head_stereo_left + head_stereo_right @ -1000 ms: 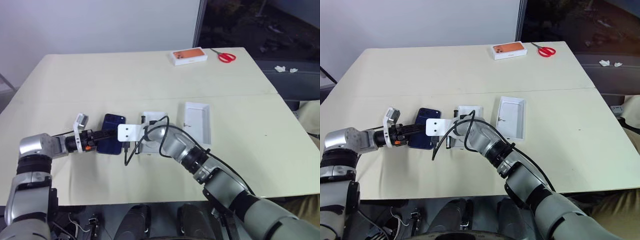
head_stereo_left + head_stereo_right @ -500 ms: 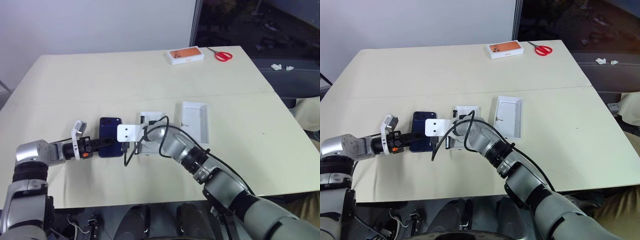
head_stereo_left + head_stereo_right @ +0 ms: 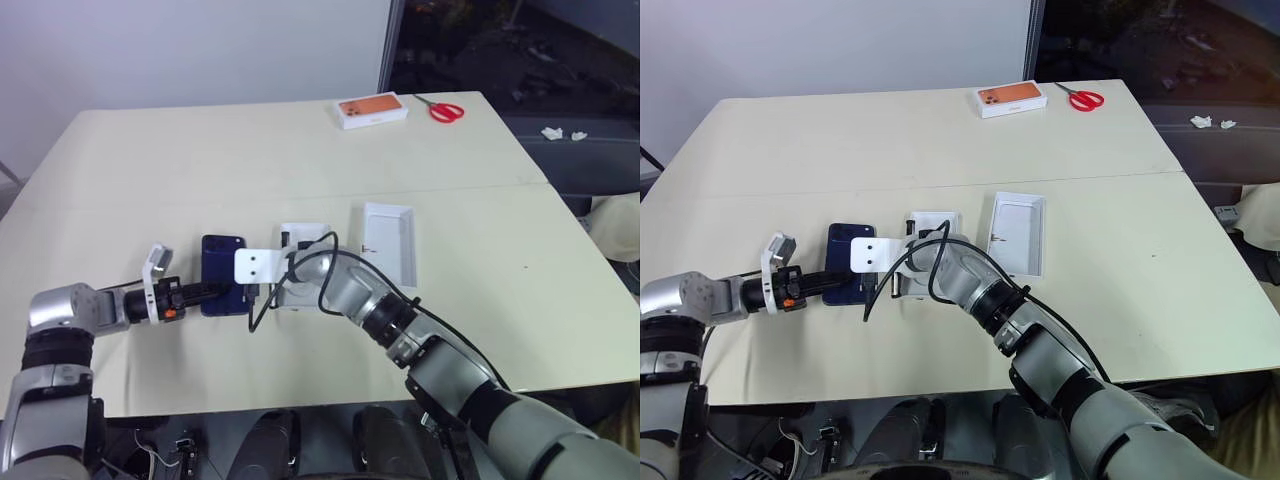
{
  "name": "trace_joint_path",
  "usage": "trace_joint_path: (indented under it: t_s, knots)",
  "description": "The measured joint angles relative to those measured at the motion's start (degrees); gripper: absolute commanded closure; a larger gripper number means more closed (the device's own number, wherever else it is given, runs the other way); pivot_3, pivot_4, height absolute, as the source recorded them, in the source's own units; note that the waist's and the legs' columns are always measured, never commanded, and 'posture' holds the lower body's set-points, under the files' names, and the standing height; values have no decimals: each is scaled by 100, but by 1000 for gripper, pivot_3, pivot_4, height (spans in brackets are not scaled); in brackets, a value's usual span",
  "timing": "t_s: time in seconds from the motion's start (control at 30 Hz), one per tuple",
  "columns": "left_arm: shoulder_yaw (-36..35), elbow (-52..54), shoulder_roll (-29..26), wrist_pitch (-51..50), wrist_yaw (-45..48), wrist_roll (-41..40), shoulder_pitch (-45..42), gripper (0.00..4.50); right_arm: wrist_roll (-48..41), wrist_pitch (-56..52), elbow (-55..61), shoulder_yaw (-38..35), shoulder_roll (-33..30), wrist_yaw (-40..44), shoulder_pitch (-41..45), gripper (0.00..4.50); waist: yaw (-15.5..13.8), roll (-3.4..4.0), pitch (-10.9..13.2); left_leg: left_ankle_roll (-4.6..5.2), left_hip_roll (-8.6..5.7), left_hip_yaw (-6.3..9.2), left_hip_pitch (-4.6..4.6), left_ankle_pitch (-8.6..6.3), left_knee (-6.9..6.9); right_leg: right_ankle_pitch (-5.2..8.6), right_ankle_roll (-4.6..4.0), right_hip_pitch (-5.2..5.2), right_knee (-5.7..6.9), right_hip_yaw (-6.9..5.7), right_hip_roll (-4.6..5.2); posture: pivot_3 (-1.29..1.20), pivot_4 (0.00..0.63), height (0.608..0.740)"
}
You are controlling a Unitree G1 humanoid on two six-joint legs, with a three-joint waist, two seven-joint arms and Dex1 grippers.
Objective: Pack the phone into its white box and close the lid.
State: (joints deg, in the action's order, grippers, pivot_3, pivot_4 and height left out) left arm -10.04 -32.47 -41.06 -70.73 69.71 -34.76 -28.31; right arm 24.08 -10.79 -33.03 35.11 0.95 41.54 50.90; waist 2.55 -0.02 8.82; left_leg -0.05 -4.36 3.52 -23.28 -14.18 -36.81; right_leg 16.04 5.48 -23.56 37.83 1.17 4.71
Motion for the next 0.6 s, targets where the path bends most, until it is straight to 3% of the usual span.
trace_joint_path:
  t_s: [0.07,0.37,0.47,0.57,0.6]
  knots:
    - [-58,7,-6,-42,1,-92,-5,4462,1,-3,0,-1,-8,-1,1,4500,-5,0,0,0,0,0,1,0,0,0,0,1,0,0,1,0,150,740]
    - [-206,-20,0,-92,-45,-243,54,4462,-78,-5,21,-87,-38,-13,0,4500,2,0,0,0,0,0,0,0,0,0,0,-1,-1,1,1,0,150,740]
    - [-379,-116,14,-130,-118,-357,68,4462,-404,-77,132,-503,-50,5,-10,4500,2,-3,2,0,4,0,-4,0,0,0,0,-5,-2,1,1,0,150,740]
    - [-788,-191,112,-125,-249,-522,130,4462,-1452,-667,748,-1361,12,487,-34,4500,4,-10,9,0,11,0,-21,1,1,0,0,-2,-1,1,-1,0,150,740]
    - [-941,-189,153,-123,-306,-597,167,4488,-1883,-979,1063,-1656,18,706,-37,4246,1,-19,14,-1,14,0,-23,1,1,0,0,-2,-1,-1,-1,0,150,740]
